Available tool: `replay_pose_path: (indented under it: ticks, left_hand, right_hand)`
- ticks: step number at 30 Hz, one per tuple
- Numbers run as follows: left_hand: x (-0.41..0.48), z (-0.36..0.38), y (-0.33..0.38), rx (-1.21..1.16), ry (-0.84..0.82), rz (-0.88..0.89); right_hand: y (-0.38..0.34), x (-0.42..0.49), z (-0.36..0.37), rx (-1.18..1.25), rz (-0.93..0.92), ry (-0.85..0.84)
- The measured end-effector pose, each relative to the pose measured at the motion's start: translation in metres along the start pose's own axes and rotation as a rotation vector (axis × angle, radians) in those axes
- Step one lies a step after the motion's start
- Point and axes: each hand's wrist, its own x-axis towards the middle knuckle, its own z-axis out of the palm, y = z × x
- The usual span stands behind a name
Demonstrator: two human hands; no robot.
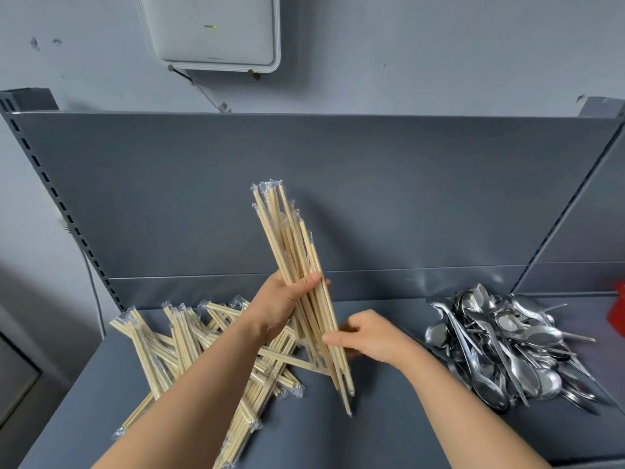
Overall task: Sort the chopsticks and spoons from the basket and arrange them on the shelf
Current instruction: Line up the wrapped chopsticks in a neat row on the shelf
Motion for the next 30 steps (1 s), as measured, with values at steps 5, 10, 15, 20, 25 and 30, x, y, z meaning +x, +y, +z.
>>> replay_pose_path:
  ticks: [5, 10, 15, 20, 25, 30]
  left_hand:
    - [0.008, 0.023, 0.005, 0.192, -0.002, 0.158]
    - [0.016, 0.054, 0.005, 0.266, -0.126, 0.230]
    - [0.021, 0.067, -0.011, 0.304, -0.142, 0.182]
    - [0.025, 0.076, -0.015, 0.368, -0.182, 0.202]
    - [0.041, 0.087, 0.019, 0.296, -0.085, 0.363]
    - [0.059, 0.077, 0.030, 0.256, 0.023, 0.386]
  right_hand:
    - [-0.013, -0.004, -0.042, 0.431, -0.188, 0.271]
    - [-0.045, -0.008, -0.069, 0.529, -0.376, 0.215]
    - [-0.050, -0.006, -0.078, 0.586, -0.350, 0.159]
    - [-0.050, -0.008, -0.083, 0.835, -0.411, 0.045]
    - [-0.055, -0.005, -0.111, 0.826, -0.485, 0.129]
    - [-0.012, -0.004, -0.109, 0.404, -0.247, 0.165]
